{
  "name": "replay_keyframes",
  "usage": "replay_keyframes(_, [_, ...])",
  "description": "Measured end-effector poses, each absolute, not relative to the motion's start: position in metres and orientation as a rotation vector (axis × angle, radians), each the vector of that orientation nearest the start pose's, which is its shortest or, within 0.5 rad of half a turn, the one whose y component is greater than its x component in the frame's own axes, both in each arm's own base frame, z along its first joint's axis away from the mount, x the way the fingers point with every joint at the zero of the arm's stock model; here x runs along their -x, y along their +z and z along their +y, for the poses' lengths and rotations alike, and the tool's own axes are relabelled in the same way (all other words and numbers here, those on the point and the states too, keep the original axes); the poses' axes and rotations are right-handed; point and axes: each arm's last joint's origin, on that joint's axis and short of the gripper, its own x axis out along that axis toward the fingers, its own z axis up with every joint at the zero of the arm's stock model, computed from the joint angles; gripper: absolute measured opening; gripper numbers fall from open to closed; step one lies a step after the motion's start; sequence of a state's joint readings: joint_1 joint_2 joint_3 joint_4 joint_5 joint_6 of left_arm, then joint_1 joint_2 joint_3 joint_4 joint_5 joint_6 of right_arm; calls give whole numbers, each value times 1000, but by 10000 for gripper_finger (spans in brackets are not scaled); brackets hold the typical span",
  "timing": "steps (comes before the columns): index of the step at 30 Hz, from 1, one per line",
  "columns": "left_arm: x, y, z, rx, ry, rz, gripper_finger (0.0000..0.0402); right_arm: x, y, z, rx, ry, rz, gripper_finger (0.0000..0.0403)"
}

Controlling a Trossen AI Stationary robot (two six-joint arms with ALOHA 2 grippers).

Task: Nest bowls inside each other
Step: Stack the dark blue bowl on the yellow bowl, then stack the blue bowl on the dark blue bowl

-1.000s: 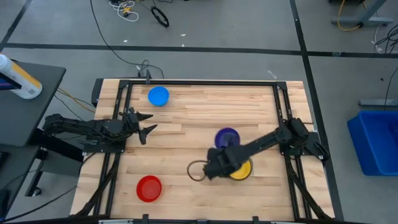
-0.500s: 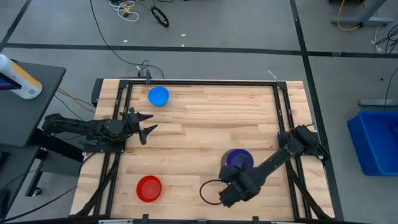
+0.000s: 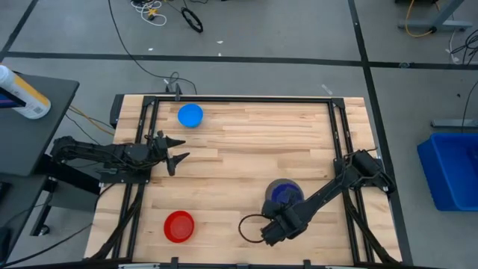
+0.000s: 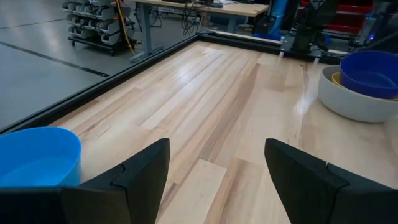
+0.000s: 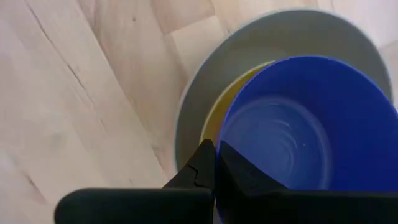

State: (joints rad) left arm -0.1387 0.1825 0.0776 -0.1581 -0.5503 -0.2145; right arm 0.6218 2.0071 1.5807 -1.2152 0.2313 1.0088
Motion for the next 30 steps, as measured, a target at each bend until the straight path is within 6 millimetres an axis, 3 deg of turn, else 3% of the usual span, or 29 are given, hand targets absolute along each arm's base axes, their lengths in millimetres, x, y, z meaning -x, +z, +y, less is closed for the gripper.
replay_keyframes(7, [-101, 161, 1, 117, 439, 204, 273, -312, 197, 209, -157, -436, 1410, 14])
replay_keyframes(16, [-101, 161, 1, 116, 440, 204, 273, -318, 197, 198, -152, -482, 1388, 169])
replay_keyframes(20, [-101, 161, 1, 116, 440, 204, 273, -321, 199, 190, -83, -506, 1348, 210])
replay_keyframes(25, [-101, 161, 1, 116, 440, 205, 273, -328, 211, 178, 11, -524, 1223, 221])
replay_keyframes(30, [-101, 161, 1, 122, 441, 203, 273, -350, 225, 175, 251, -491, 975, 202])
